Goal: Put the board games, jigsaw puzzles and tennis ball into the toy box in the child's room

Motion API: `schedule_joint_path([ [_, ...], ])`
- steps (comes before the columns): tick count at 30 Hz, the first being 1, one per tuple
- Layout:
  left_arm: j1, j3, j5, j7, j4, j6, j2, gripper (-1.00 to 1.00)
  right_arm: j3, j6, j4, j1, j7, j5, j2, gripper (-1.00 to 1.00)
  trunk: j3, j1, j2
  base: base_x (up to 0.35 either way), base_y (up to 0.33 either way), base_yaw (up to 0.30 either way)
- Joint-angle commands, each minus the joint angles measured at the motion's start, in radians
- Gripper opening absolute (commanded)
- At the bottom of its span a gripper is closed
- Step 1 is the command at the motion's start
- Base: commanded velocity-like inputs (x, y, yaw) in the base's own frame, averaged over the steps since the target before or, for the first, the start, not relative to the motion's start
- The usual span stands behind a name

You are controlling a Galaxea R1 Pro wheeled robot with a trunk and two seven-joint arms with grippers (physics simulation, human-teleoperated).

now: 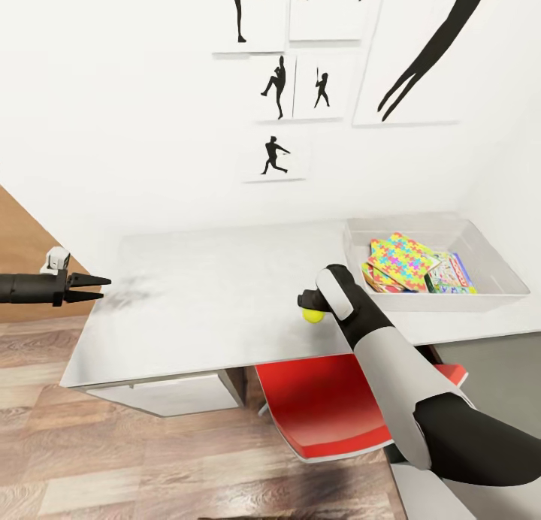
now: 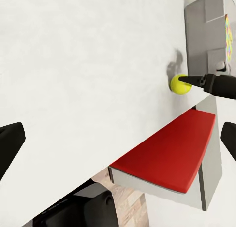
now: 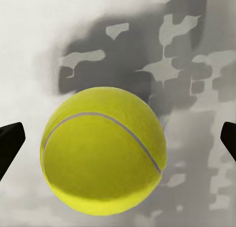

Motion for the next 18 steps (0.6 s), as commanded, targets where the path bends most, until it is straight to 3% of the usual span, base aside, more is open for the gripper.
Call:
schedule_joint_path([
  [1, -0.001, 0.000, -0.009, -0.008, 0.000, 0.010, 0.000, 1.00, 0.004, 0.002, 0.000, -0.001, -0.010, -0.010, 0.000, 1.00, -0.002, 0.001, -0.002, 0.000, 0.000, 0.000],
  [12, -0.001, 0.000, -0.009, -0.008, 0.000, 0.010, 0.000, 1.00, 0.011, 0.002, 0.003, -0.001, -0.010, -0.009, 0.001, 1.00, -0.002, 0.001, -0.002, 0.000, 0.000, 0.000],
  [13, -0.001, 0.000, -0.009, -0.008, 0.000, 0.010, 0.000, 1.00, 0.011, 0.002, 0.003, -0.001, -0.010, -0.009, 0.001, -1.00, -0.002, 0.001, -0.002, 0.000, 0.000, 0.000],
  [18, -0.001, 0.000, -0.009, -0.008, 0.000, 0.010, 0.000, 1.00, 0.011, 0.002, 0.005, -0.001, -0.010, -0.009, 0.001, -1.00, -0.002, 0.001, -0.002, 0.000, 0.000, 0.000],
])
